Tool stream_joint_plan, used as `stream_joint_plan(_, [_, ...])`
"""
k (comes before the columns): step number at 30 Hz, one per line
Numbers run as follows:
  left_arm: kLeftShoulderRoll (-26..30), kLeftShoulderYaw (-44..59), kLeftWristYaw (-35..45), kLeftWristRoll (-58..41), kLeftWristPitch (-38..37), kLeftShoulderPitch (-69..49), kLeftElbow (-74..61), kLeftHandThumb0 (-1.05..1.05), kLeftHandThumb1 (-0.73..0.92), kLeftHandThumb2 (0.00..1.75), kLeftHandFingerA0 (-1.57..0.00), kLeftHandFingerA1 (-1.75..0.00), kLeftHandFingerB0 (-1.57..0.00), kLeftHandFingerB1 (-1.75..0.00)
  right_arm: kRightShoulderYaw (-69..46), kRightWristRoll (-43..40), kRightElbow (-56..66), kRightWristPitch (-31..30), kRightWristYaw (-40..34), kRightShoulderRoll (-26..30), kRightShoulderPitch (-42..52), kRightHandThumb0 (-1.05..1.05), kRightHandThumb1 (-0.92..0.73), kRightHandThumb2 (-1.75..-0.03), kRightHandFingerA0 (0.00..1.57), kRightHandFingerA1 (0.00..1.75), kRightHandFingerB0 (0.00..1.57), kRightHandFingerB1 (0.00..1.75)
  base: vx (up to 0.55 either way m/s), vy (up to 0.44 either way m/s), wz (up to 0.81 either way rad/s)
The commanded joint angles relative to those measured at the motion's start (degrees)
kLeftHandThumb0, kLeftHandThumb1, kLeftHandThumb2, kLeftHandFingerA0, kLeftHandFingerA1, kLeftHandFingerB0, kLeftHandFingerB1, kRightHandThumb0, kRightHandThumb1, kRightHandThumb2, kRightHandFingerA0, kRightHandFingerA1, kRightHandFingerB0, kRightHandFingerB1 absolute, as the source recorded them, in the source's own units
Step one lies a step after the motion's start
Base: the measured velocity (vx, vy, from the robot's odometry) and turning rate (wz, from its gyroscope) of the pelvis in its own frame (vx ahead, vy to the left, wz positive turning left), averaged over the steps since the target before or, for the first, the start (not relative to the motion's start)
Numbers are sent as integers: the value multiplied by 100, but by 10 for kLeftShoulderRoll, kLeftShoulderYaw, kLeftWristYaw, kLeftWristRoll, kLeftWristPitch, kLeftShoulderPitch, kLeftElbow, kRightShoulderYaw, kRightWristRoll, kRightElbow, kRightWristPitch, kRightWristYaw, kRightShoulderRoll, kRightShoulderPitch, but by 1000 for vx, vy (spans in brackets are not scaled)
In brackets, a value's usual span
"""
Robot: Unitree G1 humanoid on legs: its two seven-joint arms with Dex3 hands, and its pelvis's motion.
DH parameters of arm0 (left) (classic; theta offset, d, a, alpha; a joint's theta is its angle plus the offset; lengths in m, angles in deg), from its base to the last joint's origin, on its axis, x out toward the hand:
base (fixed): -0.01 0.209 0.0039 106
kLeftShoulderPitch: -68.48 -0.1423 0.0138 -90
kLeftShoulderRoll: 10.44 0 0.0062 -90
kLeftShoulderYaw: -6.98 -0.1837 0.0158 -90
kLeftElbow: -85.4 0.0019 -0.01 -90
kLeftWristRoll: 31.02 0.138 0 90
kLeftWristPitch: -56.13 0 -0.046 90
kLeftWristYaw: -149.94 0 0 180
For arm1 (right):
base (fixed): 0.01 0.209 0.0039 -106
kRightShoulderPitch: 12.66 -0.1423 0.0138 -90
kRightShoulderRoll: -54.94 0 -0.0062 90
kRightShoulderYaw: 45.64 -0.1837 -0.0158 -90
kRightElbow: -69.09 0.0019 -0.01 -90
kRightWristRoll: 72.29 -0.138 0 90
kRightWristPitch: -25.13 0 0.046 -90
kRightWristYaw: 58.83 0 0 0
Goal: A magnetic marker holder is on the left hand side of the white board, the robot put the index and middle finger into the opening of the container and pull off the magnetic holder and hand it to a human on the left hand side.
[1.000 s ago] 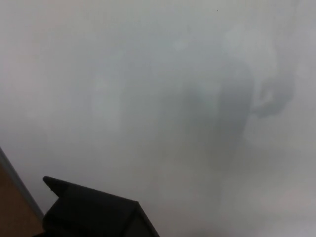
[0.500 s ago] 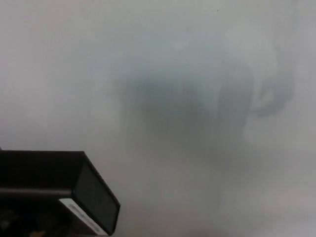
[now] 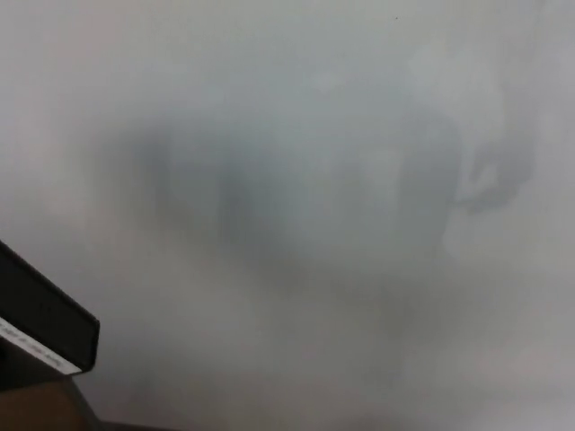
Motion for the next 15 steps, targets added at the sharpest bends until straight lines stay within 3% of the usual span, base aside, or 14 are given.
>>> stream_joint_plan(1, [146, 83, -3, -434, 263, 21, 165, -50, 61, 60, -90, -98, -85, -47, 5, 20, -3, 17, -17, 13, 11, -57, -69, -60, 78, 64, 60, 50, 0, 0, 0])
stream_joint_plan(3, [174, 88, 24, -452, 296, 16, 185, -49, 57, 57, -91, -91, -81, -46, 3, 17, -2, 15, -10, 12, 11, -58, -69, -61, 79, 65, 62, 50, 0, 0, 0])
stream_joint_plan(4, [183, 89, 50, -461, 308, 17, 196, -45, 58, 58, -86, -79, -85, -47, 4, 19, -3, 18, -13, 12, 11, -58, -69, -61, 78, 64, 61, 50, 0, 0, 0])
stream_joint_plan(6, [194, 92, 84, -474, 323, 20, 211, -45, 58, 58, -86, -79, -85, -47, 6, 22, -4, 21, -17, 13, 11, -58, -69, -61, 78, 64, 61, 50, 0, 0, 0])
stream_joint_plan(7, [202, 96, 117, -472, 328, 22, 223, -47, 59, 59, -79, -52, -78, -43, 6, 23, -5, 20, -18, 12, 11, -58, -70, -61, 78, 64, 61, 51, 0, 0, 0])
stream_joint_plan(8, [214, 95, 190, -469, 342, 36, 246, -50, 37, 52, -45, -35, -50, -39, 8, 25, -6, 21, -21, 13, 10, -58, -70, -61, 77, 63, 60, 51, 0, 0, 0])
stream_joint_plan(10, [227, 93, 273, -465, 358, 52, 275, -50, 37, 52, -45, -35, -50, -39, 9, 28, -6, 23, -24, 14, 10, -58, -70, -61, 77, 63, 60, 51, 0, 0, 0])
stream_joint_plan(11, [239, 90, 317, -454, 364, 57, 286, -76, 29, 61, -39, -35, -44, -40, 10, 30, -6, 25, -27, 14, 11, -59, -70, -60, 78, 64, 60, 51, 0, 0, 0])
stream_joint_plan(12, [244, 88, 333, -452, 371, 55, 292, -84, 39, 54, -36, -34, -44, -38, 10, 30, -5, 24, -28, 14, 10, -58, -69, -61, 77, 63, 60, 50, 0, 0, 0])
stream_joint_plan(14, [247, 87, 338, -455, 380, 53, 297, -84, 39, 54, -36, -34, -44, -38, 9, 29, -5, 22, -28, 14, 9, -58, -69, -61, 77, 63, 60, 50, 0, 0, 0])
stream_joint_plan(15, [245, 84, 349, -452, 376, 48, 290, -97, 37, 68, -30, -35, -37, -39, 10, 30, -4, 18, -30, 15, 9, -60, -69, -60, 78, 63, 61, 50, 0, 0, 0])
